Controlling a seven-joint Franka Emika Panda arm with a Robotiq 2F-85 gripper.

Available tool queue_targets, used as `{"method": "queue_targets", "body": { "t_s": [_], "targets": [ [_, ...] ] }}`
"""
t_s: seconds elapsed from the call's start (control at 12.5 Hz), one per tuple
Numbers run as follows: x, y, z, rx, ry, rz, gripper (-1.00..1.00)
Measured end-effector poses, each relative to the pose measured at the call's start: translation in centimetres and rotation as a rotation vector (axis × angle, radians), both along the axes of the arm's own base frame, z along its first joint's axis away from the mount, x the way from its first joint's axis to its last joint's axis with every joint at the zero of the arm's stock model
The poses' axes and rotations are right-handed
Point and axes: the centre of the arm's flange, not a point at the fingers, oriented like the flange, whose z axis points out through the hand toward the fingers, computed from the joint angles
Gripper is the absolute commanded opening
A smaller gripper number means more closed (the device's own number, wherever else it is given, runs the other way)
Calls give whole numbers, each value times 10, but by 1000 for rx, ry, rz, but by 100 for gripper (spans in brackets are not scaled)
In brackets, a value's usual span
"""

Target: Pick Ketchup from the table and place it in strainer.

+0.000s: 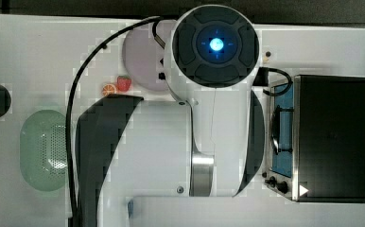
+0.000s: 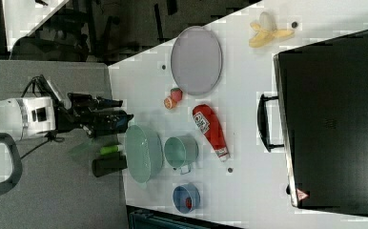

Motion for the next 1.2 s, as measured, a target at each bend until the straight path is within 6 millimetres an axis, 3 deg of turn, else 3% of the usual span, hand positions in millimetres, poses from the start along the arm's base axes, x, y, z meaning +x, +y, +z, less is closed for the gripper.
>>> {"method": "queue_targets", "body": {
  "t_s": [0.24, 0.32, 0.48, 0.64, 0.8, 0.96, 1.2],
  "targets": [
    [-64, -2, 0, -9, 110, -11, 99],
    [-73, -3, 12, -14, 86, -16, 100],
    [-72, -3, 29, -13, -2, -18, 100],
    [-59, 3, 22, -11, -63, 37, 100],
    [-46, 17, -17, -14, -48, 146, 100],
    [-41, 27, -78, -4, 7, 282, 100],
    [-42, 27, -169, 16, 72, 494, 100]
  ]
}}
